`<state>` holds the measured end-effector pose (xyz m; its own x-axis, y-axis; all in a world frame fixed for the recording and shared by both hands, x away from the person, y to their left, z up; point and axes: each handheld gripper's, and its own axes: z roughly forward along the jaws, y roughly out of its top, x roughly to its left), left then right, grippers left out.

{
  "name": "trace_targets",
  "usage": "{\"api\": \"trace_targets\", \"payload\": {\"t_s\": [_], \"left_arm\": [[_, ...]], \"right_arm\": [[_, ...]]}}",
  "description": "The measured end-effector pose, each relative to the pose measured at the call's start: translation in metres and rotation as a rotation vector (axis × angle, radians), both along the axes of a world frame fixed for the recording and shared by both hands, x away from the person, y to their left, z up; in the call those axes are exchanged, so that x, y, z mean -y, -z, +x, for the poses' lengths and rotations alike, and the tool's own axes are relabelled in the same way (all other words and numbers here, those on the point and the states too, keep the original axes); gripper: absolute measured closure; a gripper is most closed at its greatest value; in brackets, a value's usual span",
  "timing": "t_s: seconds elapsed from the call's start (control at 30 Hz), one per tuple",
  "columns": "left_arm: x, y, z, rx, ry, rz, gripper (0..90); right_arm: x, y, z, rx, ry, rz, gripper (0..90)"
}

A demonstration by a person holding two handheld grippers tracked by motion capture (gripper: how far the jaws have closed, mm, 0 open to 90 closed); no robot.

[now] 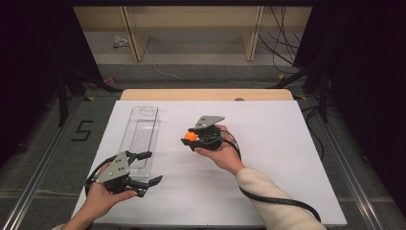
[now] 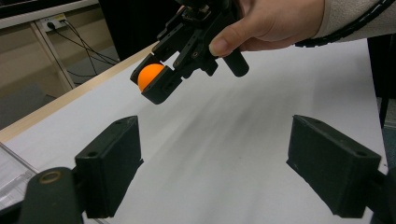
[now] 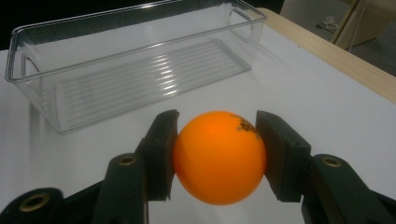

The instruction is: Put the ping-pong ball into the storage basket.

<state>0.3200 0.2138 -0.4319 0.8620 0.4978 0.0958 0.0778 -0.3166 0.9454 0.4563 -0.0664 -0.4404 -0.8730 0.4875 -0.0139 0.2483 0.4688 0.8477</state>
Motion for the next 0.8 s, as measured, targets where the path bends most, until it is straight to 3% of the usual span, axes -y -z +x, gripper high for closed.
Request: {"api": "trace_targets", "payload": {"t_s": [0.8], "left_arm": [[0.000,0.000,0.000,-0.001,0.000,-0.001,17.1]], "right_arm": [[-0.012,-0.002,0.001,0.001,-0.013,0.004,51.4]]}}
